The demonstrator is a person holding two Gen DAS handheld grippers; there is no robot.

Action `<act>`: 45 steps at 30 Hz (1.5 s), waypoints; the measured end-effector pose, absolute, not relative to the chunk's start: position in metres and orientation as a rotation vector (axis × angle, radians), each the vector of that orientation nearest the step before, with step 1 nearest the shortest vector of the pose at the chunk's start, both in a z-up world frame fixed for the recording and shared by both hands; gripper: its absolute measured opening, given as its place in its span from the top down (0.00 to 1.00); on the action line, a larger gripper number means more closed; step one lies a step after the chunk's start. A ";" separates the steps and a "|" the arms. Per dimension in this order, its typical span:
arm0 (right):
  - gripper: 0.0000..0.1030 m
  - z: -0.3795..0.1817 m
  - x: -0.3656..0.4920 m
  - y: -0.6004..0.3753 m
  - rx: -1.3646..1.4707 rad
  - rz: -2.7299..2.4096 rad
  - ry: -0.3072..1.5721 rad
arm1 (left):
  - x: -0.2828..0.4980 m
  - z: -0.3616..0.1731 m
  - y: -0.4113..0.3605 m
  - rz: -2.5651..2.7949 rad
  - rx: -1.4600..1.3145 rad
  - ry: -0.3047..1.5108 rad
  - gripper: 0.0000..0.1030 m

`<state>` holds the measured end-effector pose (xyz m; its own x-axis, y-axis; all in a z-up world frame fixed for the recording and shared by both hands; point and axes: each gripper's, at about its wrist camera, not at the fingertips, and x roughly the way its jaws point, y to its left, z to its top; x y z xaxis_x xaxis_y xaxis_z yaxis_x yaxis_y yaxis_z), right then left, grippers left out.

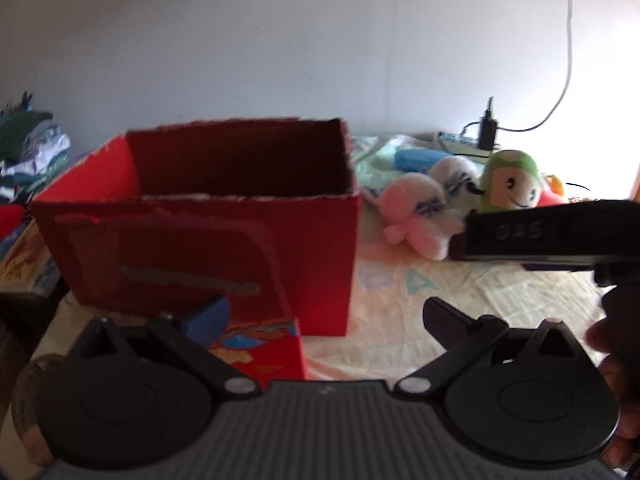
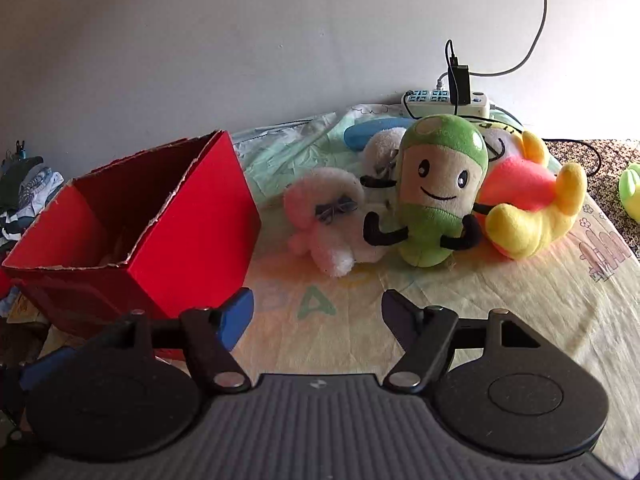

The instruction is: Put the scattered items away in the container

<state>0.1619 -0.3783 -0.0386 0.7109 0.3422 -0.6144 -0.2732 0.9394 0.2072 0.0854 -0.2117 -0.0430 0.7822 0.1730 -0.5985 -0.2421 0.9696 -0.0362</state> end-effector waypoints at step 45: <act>0.23 -0.070 0.156 -0.333 0.341 0.469 0.886 | 0.093 -0.117 -0.208 0.324 0.292 0.724 0.00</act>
